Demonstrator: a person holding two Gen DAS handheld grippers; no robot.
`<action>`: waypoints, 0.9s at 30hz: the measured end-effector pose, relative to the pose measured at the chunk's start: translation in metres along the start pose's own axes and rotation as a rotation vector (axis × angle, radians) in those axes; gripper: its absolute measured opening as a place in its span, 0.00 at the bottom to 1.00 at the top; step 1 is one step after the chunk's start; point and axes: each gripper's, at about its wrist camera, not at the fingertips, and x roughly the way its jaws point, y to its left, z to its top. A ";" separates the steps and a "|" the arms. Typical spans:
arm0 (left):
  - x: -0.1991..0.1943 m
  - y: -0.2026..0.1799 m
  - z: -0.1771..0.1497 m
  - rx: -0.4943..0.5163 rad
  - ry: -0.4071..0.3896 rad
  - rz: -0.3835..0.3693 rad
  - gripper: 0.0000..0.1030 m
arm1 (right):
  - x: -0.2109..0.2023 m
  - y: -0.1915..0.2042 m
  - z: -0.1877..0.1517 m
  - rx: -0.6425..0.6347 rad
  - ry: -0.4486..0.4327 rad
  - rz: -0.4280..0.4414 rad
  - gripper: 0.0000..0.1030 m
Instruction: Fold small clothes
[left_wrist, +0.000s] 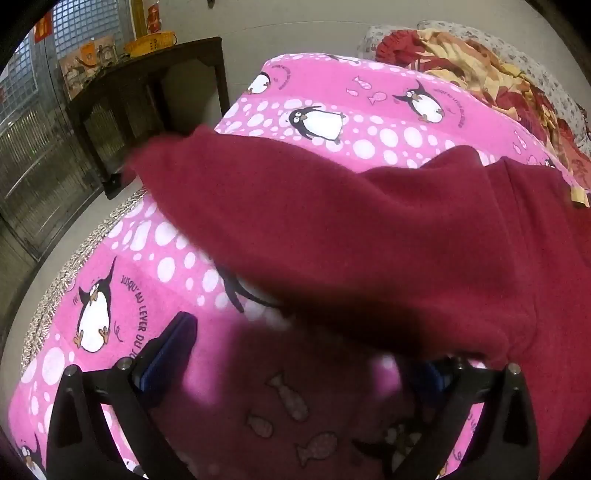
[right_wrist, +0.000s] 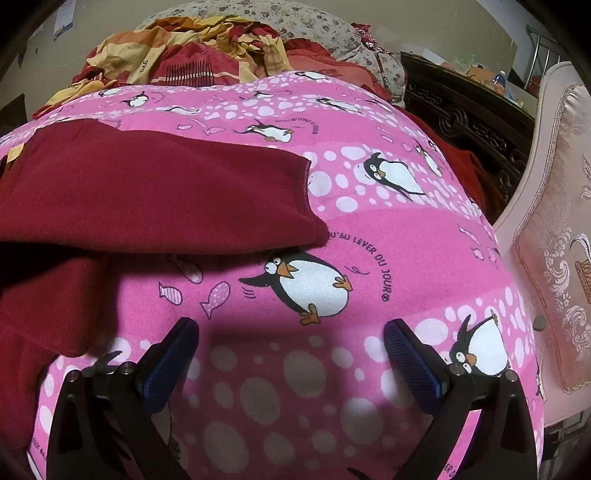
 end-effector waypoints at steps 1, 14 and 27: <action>0.000 0.001 0.000 0.000 0.002 -0.001 1.00 | 0.000 0.000 0.000 0.000 -0.001 0.000 1.00; -0.079 -0.030 -0.018 0.032 0.011 -0.047 1.00 | -0.001 0.003 0.003 -0.008 0.000 -0.007 1.00; -0.132 -0.089 -0.044 0.135 -0.020 -0.152 1.00 | 0.001 0.002 0.002 -0.005 0.002 -0.003 1.00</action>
